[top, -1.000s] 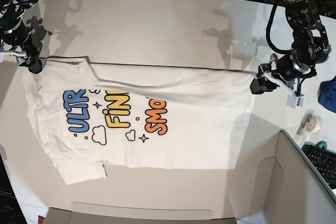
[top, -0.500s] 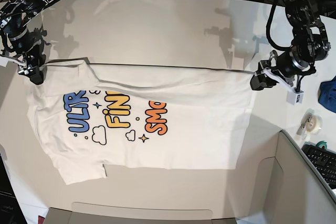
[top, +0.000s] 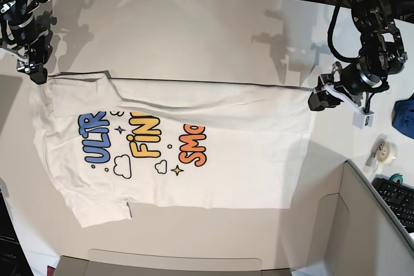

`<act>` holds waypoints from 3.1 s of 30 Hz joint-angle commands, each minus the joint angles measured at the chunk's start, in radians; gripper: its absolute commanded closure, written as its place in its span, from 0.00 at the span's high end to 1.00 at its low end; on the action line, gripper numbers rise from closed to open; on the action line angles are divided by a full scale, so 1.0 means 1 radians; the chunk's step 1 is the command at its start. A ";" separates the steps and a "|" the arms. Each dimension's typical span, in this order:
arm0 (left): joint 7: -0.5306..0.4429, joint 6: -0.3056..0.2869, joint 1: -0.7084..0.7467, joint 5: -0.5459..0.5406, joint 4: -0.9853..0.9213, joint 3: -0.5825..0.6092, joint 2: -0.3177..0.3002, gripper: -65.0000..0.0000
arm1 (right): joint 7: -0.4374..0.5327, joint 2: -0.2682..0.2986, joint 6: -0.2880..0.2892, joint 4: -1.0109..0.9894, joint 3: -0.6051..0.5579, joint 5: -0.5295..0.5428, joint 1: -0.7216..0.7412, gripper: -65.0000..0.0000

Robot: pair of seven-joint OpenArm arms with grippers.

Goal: Layout the t-shirt on the table in an organized manner, then fold the t-shirt properly
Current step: 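Lower the folded edge with both grippers onto the shirt, then pull the folded edge back with both grippers and release it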

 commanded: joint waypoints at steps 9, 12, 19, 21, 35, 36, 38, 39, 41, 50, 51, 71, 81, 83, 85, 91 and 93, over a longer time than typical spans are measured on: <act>-0.009 0.000 -0.006 -0.015 0.017 -0.001 -0.016 0.37 | 0.007 -0.011 -0.042 -0.107 0.000 -0.123 0.116 0.64; -0.009 0.000 -0.006 -0.015 0.017 -0.001 -0.016 0.37 | 0.020 -0.026 -0.083 -0.111 -0.003 -0.137 0.139 0.64; -0.007 0.000 -0.006 -0.015 0.017 -0.001 -0.016 0.37 | 0.033 -0.040 -0.097 -0.111 -0.006 -0.182 0.180 0.63; -0.007 0.000 -0.004 -0.015 0.017 -0.004 -0.015 0.37 | 0.033 -0.040 -0.097 -0.111 -0.006 -0.183 0.182 0.61; 0.068 0.000 -0.101 -0.016 -0.260 -0.065 -0.010 0.38 | 0.027 -0.038 -0.099 -0.110 -0.075 -0.183 0.154 0.00; 0.069 -0.002 -0.113 -0.018 -0.294 -0.091 -0.001 0.38 | 0.027 -0.038 -0.099 -0.110 -0.075 -0.182 0.154 0.00; 0.072 -0.003 -0.131 -0.018 -0.363 -0.156 0.008 0.39 | 0.027 -0.038 -0.099 -0.110 -0.075 -0.182 0.154 0.00; 0.076 -0.005 -0.145 -0.018 -0.394 -0.183 0.008 0.41 | 0.027 -0.038 -0.099 -0.110 -0.075 -0.182 0.154 0.00; 0.099 -0.005 -0.168 -0.019 -0.443 -0.228 0.008 0.41 | 0.027 -0.038 -0.099 -0.110 -0.075 -0.182 0.154 0.00; 0.138 -0.005 -0.184 -0.184 -0.552 -0.254 0.010 0.42 | 0.027 -0.038 -0.099 -0.110 -0.077 -0.182 0.154 0.00; 0.138 -0.005 -0.184 -0.184 -0.552 -0.254 0.011 0.42 | 0.027 -0.038 -0.099 -0.110 -0.077 -0.182 0.154 0.00; 0.126 0.000 -0.266 -0.173 -0.570 -0.174 0.036 0.42 | 0.027 -0.038 -0.099 -0.110 -0.077 -0.178 0.151 0.00; 0.126 0.000 -0.262 -0.173 -0.581 -0.176 0.044 0.21 | 0.023 -0.038 -0.099 -0.110 -0.077 -0.177 0.149 0.00; 0.126 0.000 -0.260 -0.171 -0.581 -0.176 0.044 0.04 | 0.008 -0.037 -0.099 -0.110 -0.077 -0.177 0.148 0.00; 0.126 0.000 -0.259 -0.171 -0.581 -0.176 0.044 0.00 | -0.006 -0.037 -0.097 -0.105 -0.077 -0.177 0.148 0.00; 0.137 0.000 -0.200 -0.179 -0.567 -0.183 0.034 0.00 | -0.046 0.015 -0.090 -0.062 -0.079 -0.175 0.085 0.00; 0.137 0.000 -0.164 -0.179 -0.527 -0.183 0.022 0.00 | -0.053 0.043 -0.090 -0.016 -0.079 -0.154 0.046 0.00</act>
